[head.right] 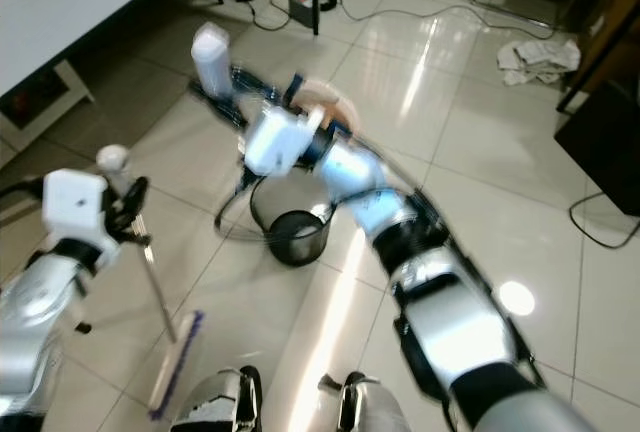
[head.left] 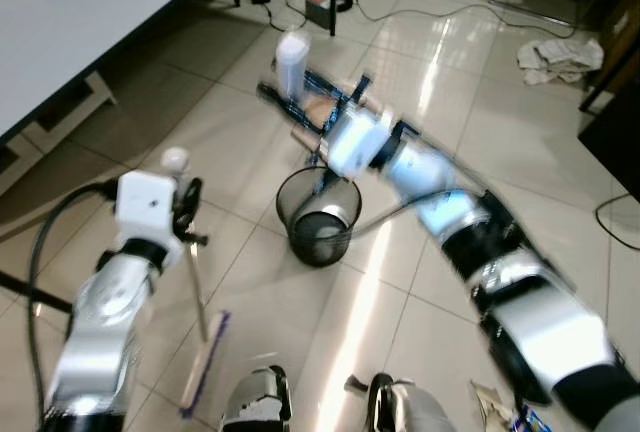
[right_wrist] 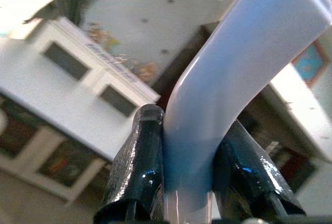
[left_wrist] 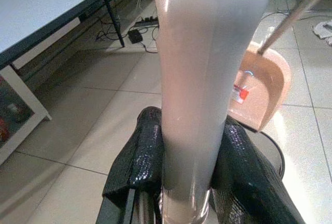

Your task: Sweep floor

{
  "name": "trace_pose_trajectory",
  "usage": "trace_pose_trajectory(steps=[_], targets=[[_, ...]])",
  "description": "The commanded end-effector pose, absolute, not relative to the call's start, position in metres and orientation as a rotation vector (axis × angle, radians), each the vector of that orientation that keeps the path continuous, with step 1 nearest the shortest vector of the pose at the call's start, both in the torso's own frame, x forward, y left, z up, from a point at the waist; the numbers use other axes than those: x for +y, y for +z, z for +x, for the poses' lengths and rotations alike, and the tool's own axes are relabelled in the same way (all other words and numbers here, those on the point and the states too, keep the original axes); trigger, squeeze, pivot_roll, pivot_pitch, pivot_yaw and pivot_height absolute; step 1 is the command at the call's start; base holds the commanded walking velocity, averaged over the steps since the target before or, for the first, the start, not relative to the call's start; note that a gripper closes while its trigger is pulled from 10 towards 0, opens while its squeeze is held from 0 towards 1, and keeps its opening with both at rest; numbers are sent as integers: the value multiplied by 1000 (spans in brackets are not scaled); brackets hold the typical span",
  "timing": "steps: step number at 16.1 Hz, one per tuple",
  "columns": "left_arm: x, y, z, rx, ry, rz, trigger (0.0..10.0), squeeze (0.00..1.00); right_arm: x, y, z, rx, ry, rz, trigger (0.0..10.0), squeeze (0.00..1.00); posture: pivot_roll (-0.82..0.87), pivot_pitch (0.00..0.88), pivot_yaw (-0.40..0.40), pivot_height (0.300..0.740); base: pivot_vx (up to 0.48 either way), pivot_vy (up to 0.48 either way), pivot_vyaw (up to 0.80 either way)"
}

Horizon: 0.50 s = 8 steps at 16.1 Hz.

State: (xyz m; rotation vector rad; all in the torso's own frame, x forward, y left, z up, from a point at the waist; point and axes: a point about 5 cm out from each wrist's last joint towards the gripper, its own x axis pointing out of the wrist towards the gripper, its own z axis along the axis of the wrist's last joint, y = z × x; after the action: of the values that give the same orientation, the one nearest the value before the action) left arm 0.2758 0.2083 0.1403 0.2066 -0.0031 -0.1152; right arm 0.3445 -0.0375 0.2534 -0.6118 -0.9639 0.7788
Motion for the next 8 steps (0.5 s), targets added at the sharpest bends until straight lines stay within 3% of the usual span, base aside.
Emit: trace_pose_trajectory(steps=[1,4,6,7,8], targets=[[207,143,279,-28,-117,218,10000,0,-47,302,344,-1113,667,-619,10000,0,58,123,24,740,0,0,0],[192,142,292,-37,-152,191,10000,0,-121,347,358,-1035,243,-480,10000,0,11,83,33,740,0,0,0],[187,140,293,-36,-170,182,10000,0,-150,342,357,-972,132,-482,10000,0,1,74,45,740,0,0,0],[184,139,296,-36,-189,178,10000,0,-186,330,348,-904,13,-480,10000,0,-17,59,63,740,0,0,0],[183,139,298,-37,-198,177,10000,0,-201,321,343,-845,-53,-490,10000,0,-19,54,68,740,0,0,0]])
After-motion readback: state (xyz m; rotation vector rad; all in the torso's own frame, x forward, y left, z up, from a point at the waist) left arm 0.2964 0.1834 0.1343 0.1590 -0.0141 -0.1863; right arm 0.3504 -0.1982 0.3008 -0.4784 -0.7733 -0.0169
